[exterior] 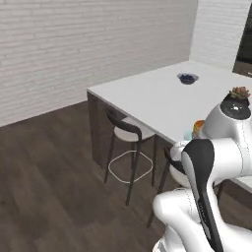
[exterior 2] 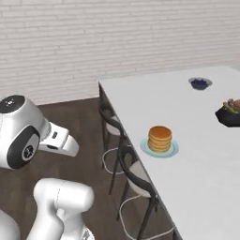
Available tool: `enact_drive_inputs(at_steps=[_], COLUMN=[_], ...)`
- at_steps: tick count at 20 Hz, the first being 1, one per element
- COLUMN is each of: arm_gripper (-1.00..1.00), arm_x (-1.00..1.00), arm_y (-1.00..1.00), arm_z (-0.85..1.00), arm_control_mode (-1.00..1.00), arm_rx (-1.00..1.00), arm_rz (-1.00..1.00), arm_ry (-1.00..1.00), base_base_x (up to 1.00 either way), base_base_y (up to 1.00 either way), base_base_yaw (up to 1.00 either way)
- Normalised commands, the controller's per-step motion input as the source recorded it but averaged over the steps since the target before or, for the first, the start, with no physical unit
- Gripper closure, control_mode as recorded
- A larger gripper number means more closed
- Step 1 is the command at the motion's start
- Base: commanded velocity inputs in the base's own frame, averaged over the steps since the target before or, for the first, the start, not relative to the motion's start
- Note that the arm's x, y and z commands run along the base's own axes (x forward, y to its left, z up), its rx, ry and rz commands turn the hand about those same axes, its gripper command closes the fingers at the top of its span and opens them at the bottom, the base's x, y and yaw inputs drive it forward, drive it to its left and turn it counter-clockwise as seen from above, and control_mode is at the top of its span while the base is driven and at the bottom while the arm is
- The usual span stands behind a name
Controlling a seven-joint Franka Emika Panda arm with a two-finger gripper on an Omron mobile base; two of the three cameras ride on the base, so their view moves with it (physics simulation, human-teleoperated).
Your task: Take the strawberry from the fridge and place it on top of the pancake, located on the dining counter.
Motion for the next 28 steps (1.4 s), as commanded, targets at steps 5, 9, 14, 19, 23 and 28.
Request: enact_drive_inputs(at_steps=[5,9,14,19,23,28], arm_gripper=[1.0,1.0,1.0,1.0,1.0,1.0], arm_x=[0.0,0.0,0.0,0.0,0.0,0.0], arm_y=[0.0,0.0,0.0,0.0,0.0,0.0], arm_z=[0.0,0.0,0.0,0.0,0.0,0.0], arm_control_mode=[1.0,1.0,1.0,1.0,1.0,1.0], arm_rx=[0.0,0.0,0.0,0.0,0.0,0.0], arm_rz=[0.0,0.0,0.0,0.0,0.0,0.0], arm_ry=[0.0,0.0,0.0,0.0,0.0,0.0], base_base_x=[0.57,0.27,0.25,0.2,0.01,0.16], base_base_y=[0.41,0.18,0.2,0.57,0.94,0.81], base_base_yaw=[-0.79,-0.88,-0.88,-0.72,-0.4,-0.21])
